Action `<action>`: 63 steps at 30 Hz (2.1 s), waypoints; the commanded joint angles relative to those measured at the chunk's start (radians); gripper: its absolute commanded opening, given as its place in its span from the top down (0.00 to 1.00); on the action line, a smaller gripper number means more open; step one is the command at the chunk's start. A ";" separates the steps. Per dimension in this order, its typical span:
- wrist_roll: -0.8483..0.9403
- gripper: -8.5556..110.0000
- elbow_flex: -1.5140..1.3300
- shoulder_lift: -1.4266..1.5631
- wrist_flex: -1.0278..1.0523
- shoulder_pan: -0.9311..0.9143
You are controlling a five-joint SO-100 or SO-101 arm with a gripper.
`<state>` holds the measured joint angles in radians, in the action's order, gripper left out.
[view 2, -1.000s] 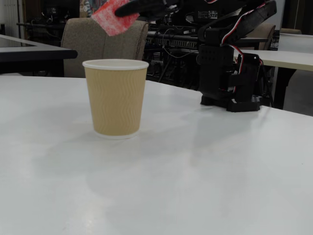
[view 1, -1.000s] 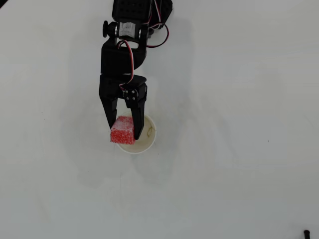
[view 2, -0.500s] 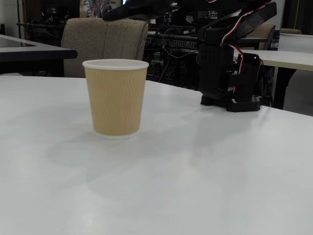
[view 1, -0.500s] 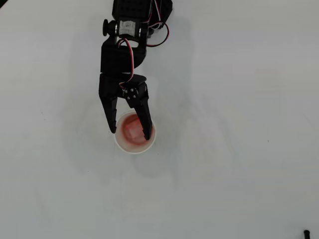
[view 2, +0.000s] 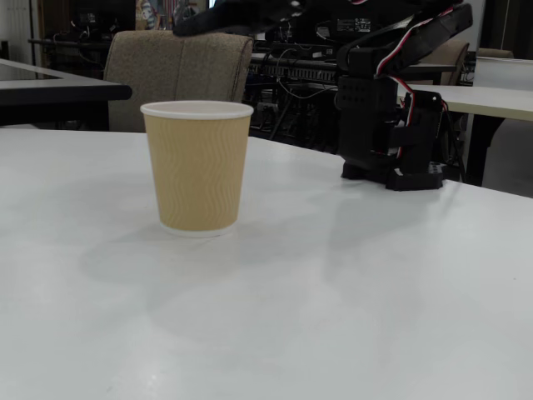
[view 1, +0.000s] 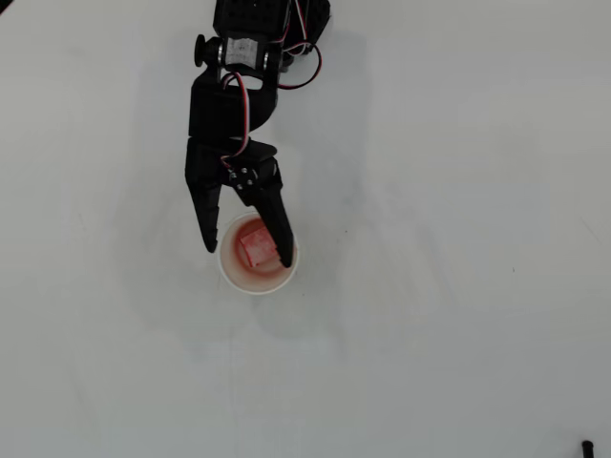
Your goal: Grasp a red cube and put it in the cup.
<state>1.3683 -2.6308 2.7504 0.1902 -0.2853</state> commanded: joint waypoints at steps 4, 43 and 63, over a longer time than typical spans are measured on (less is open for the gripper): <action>-0.291 0.63 0.023 0.094 0.043 -0.072; -1.120 0.93 -0.291 0.495 0.739 -0.155; -1.229 0.93 -0.405 0.497 0.838 0.080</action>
<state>0.1749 -3.0342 3.2382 1.0155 -0.2240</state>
